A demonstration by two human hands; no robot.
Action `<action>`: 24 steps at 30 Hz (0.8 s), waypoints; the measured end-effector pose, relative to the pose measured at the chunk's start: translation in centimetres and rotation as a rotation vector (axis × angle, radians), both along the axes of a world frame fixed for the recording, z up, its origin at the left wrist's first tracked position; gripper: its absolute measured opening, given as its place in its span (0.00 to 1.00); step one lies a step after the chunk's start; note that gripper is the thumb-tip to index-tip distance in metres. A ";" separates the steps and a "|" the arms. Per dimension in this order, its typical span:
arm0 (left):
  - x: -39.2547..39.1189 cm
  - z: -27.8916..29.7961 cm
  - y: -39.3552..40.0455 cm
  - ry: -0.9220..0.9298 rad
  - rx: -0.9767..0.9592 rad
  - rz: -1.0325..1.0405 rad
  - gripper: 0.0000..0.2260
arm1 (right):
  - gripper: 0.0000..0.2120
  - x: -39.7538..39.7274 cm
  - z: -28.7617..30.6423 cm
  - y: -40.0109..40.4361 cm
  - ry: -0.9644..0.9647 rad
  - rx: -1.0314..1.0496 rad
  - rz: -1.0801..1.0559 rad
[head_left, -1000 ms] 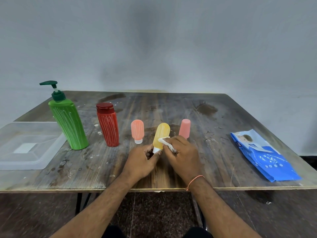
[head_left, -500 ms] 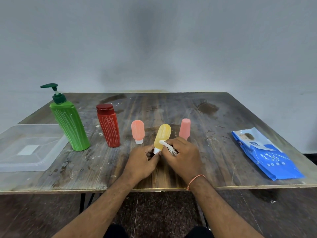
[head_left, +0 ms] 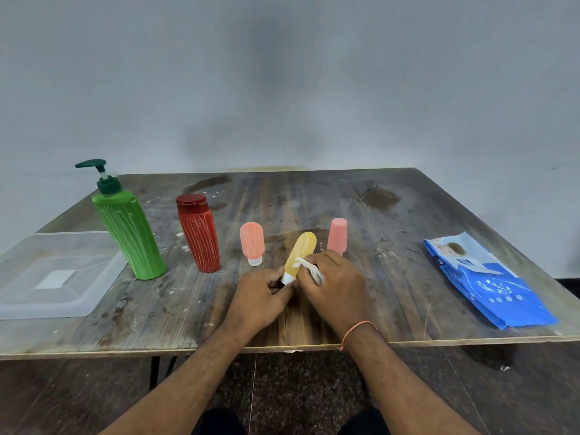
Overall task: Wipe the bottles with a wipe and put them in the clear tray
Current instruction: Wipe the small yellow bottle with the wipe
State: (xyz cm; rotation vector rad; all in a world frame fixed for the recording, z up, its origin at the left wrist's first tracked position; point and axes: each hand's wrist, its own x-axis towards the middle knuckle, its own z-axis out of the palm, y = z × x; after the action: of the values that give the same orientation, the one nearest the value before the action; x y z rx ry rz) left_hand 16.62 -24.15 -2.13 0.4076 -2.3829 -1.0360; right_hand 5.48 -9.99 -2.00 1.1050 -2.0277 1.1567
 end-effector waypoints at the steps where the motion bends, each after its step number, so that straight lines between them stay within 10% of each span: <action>1: 0.0 0.0 0.1 0.001 -0.003 0.006 0.08 | 0.05 -0.1 0.0 0.0 -0.001 -0.013 -0.021; 24: 0.2 0.3 0.4 -0.003 -0.096 0.045 0.11 | 0.09 -0.1 -0.3 -0.1 0.002 0.006 -0.006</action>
State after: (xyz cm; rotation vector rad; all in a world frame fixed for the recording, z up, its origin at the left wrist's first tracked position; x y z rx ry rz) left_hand 16.79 -23.76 -1.82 0.4258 -2.4037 -0.8976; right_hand 5.34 -10.10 -2.27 1.1016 -2.0330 1.1462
